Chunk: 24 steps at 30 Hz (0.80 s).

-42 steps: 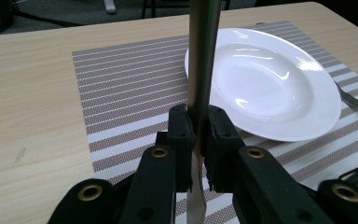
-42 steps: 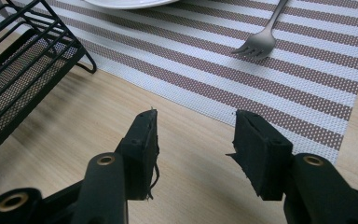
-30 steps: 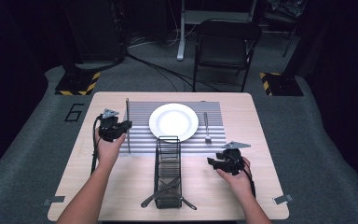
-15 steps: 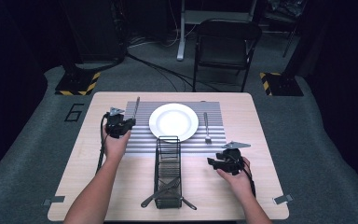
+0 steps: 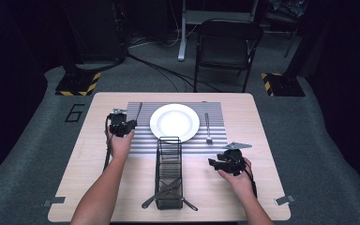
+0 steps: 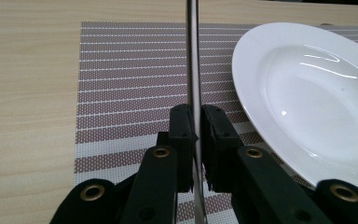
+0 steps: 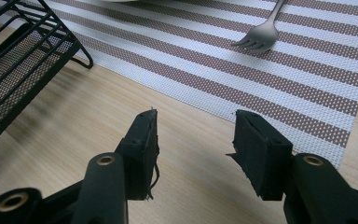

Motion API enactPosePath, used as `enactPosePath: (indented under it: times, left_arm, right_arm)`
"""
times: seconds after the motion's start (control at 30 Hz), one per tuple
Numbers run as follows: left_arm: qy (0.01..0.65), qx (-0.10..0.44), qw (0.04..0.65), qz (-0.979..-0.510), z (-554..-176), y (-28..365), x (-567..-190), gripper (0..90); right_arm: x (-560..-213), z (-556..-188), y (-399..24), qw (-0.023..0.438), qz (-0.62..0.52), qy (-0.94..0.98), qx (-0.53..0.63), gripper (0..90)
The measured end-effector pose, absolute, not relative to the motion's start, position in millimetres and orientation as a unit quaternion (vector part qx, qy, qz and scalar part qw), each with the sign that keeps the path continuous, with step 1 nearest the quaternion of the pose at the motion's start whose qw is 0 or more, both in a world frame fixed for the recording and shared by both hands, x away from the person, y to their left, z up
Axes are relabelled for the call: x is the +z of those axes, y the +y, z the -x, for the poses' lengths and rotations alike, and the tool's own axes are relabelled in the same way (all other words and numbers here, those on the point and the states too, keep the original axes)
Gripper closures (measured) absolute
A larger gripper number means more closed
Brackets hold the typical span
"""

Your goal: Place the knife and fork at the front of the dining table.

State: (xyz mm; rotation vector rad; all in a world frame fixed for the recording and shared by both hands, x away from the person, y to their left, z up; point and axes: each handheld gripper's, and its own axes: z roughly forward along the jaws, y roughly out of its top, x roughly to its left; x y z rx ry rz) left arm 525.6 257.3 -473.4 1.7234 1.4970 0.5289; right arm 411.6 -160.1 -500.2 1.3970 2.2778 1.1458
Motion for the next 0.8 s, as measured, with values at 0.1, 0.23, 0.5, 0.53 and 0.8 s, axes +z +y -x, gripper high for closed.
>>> enactPosePath:
  times: [0.1, 0.23, 0.5, 0.53, 0.8]
  left_arm:
    - [0.591, 0.211, 0.379, -0.680, -527.4, 255.0, -471.0, 82.5]
    - [0.598, 0.221, 0.375, -0.673, -533.1, 248.2, -467.1, 82.5]
    - [0.630, 0.211, 0.373, -0.648, -548.0, 236.5, -471.9, 82.5]
    - [0.634, 0.210, 0.371, -0.645, -549.2, 236.4, -473.4, 82.5]
    - [0.653, 0.202, 0.355, -0.637, -557.6, 234.3, -486.6, 82.6]
  right_arm:
    - [-500.0, -411.5, -159.9, 0.115, -0.476, 0.778, 0.393, 49.7]
    - [-499.5, -411.4, -160.2, 0.114, -0.477, 0.777, 0.394, 49.7]
    - [-498.0, -411.2, -162.3, 0.117, -0.476, 0.776, 0.397, 49.7]
    - [-498.0, -411.2, -162.4, 0.116, -0.476, 0.776, 0.398, 49.7]
    - [-498.4, -411.4, -162.0, 0.115, -0.474, 0.776, 0.401, 49.7]
